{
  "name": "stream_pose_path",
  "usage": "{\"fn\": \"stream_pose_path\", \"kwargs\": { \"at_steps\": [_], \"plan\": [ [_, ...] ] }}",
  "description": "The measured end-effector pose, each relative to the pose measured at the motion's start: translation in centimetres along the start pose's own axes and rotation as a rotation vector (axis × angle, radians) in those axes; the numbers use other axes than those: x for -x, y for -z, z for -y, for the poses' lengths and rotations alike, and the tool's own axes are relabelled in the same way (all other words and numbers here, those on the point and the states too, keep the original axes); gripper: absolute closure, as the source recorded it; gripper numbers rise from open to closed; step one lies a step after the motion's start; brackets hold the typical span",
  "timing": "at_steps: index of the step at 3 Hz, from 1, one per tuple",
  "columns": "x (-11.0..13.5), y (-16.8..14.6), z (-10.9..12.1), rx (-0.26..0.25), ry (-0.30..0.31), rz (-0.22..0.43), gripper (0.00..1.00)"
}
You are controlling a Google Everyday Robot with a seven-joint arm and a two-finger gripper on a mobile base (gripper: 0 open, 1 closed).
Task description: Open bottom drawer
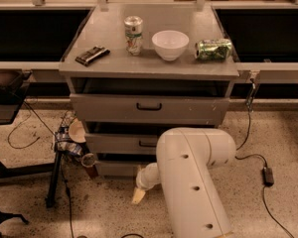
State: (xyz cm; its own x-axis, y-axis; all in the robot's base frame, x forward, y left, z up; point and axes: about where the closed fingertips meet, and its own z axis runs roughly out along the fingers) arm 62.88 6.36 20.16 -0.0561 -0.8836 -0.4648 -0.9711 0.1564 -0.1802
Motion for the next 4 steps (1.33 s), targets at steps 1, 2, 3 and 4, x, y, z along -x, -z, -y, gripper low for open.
{"fn": "stream_pose_path", "kwargs": {
  "at_steps": [1, 2, 3, 4],
  "plan": [
    [-1.0, -1.2, 0.6, -0.021, 0.006, -0.041, 0.00],
    [-2.8, -1.6, 1.6, -0.058, -0.017, -0.084, 0.00],
    [-4.2, -1.6, 2.4, -0.092, -0.039, -0.127, 0.00],
    [-5.6, -1.5, 2.7, -0.096, -0.061, -0.156, 0.00]
  ]
}}
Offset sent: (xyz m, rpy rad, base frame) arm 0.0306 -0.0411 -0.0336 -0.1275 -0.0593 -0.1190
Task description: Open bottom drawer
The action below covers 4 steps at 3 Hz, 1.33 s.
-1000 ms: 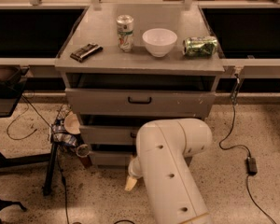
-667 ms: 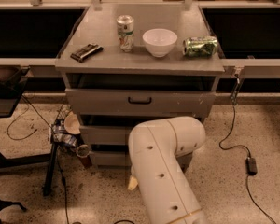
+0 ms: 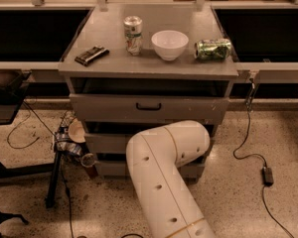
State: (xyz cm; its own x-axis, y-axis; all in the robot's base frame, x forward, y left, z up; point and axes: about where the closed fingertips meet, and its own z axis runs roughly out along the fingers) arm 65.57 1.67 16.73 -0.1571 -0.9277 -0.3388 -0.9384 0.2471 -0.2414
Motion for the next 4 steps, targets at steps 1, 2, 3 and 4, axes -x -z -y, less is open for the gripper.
{"fn": "stream_pose_path", "kwargs": {
  "at_steps": [1, 2, 3, 4],
  "plan": [
    [-1.6, -0.2, -0.2, 0.019, -0.020, -0.008, 0.00],
    [-2.2, -0.5, -0.5, 0.060, -0.019, -0.015, 0.00],
    [-2.2, -1.6, -1.4, 0.156, 0.027, -0.024, 0.00],
    [-2.4, -1.9, -1.9, 0.214, 0.050, -0.034, 0.00]
  ]
}}
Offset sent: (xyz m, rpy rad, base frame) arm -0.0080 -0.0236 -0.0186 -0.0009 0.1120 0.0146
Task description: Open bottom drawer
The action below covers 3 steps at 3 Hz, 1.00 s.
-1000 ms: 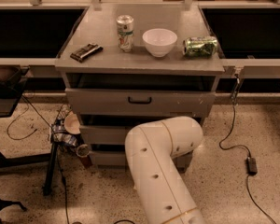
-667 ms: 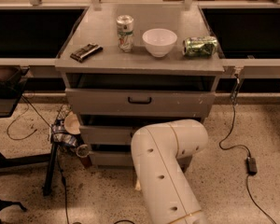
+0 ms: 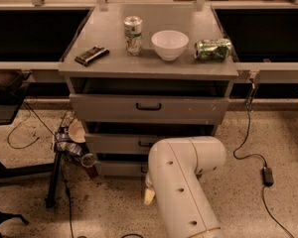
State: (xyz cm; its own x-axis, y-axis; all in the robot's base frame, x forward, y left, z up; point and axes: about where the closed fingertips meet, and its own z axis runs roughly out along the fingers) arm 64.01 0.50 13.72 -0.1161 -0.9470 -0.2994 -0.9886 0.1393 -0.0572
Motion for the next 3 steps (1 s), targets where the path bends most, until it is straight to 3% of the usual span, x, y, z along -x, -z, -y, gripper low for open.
{"fn": "stream_pose_path", "kwargs": {
  "at_steps": [3],
  "plan": [
    [-2.0, 1.3, -2.2, 0.117, 0.062, -0.102, 0.00]
  ]
}}
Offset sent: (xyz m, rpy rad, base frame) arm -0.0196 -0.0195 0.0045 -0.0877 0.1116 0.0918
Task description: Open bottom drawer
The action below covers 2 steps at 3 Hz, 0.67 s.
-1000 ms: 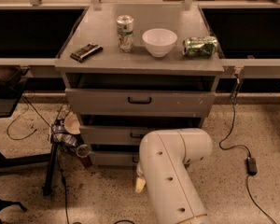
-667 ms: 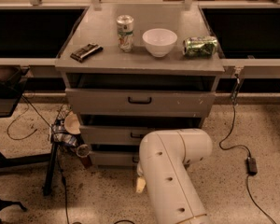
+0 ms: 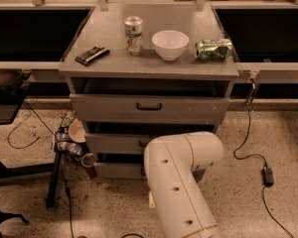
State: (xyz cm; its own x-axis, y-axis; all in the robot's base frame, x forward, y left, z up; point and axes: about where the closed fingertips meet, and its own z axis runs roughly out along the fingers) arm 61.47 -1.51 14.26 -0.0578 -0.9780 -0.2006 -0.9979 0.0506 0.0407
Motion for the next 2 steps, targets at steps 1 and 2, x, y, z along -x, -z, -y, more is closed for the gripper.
{"fn": "stream_pose_path", "kwargs": {
  "at_steps": [1, 2],
  "plan": [
    [-0.9, 0.7, -1.5, 0.034, 0.017, -0.045, 0.00],
    [-1.6, 1.2, -2.9, 0.073, 0.034, -0.084, 0.00]
  ]
}}
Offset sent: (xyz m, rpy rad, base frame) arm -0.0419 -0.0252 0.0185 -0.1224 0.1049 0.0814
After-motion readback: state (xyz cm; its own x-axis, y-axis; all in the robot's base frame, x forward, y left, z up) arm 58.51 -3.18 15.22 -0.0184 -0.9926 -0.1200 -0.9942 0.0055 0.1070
